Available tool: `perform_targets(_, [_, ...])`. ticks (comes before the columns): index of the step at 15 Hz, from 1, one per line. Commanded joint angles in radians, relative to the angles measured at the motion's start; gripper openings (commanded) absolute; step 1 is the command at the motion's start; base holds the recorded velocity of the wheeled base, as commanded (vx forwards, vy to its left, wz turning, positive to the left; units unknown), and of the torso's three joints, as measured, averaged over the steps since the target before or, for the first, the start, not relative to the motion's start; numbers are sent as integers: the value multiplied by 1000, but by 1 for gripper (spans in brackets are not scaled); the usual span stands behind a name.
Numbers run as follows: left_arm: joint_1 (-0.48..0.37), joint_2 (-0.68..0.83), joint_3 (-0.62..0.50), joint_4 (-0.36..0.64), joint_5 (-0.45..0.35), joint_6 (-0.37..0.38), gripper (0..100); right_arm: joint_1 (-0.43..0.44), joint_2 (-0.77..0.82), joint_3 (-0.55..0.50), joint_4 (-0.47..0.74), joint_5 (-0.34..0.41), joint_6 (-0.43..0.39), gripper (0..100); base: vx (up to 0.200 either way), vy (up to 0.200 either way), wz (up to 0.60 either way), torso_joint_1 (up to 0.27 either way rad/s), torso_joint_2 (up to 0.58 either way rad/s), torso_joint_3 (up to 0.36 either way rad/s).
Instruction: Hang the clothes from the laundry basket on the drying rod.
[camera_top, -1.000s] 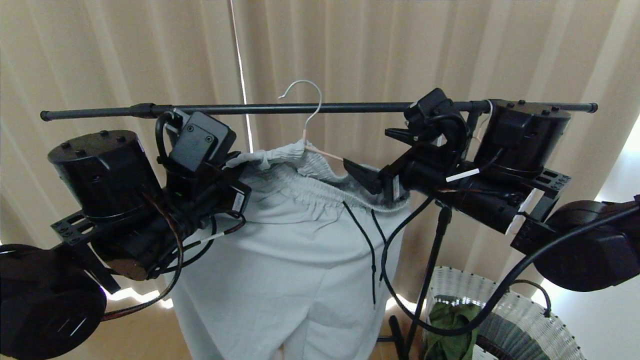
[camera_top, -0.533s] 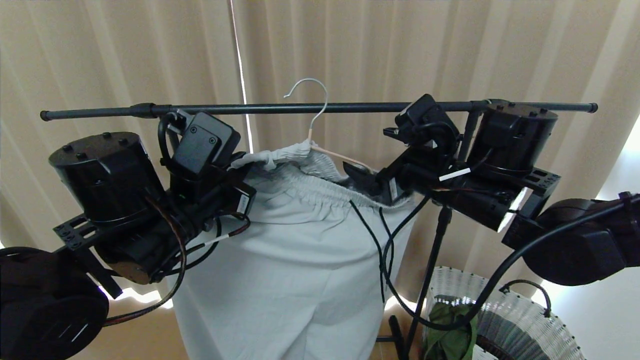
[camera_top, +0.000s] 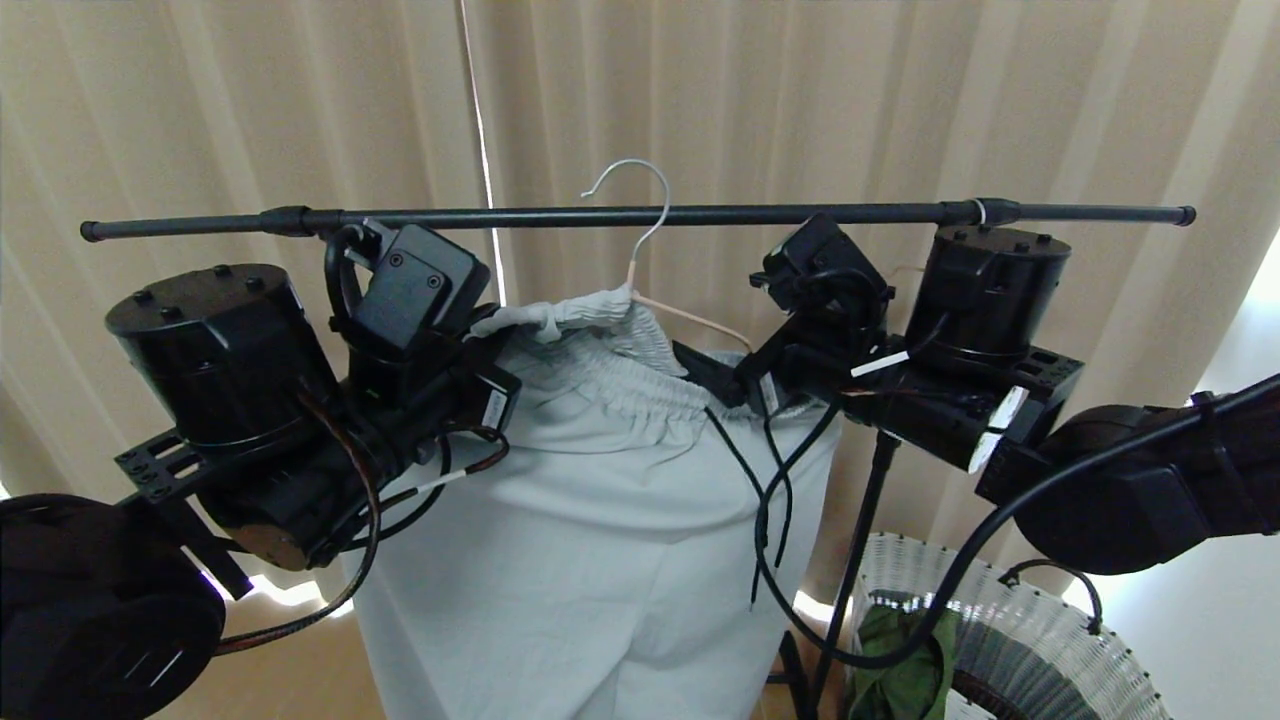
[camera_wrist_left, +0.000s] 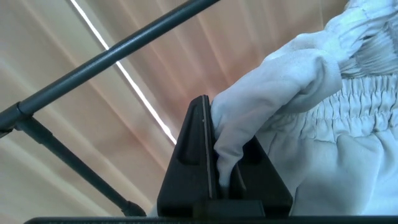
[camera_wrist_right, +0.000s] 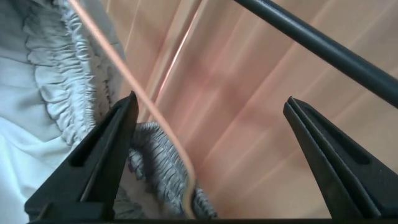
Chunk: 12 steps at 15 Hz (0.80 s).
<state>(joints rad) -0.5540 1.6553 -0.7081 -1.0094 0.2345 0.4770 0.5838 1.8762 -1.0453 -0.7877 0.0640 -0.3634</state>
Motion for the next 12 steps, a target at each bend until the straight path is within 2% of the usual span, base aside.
perform_targets(1, [0,8,1,-18,0,0,0,4,14,-1,-4,2,0,100,0,0,0,0,0,0])
perform_targets(3, [0,15,1,-41,0,2,0,11,15,-1,-5,2,0,100,0,0,0,0,0,0])
perform_targets(4, [0,15,1,-41,0,2,0,11,15,-1,-7,0,0,0,0,0,0,0,0,0])
perform_targets(12, [0,12,10,-43,2,2,0,11,3,2,-13,-3,1,0,0,0,0,0,0,0])
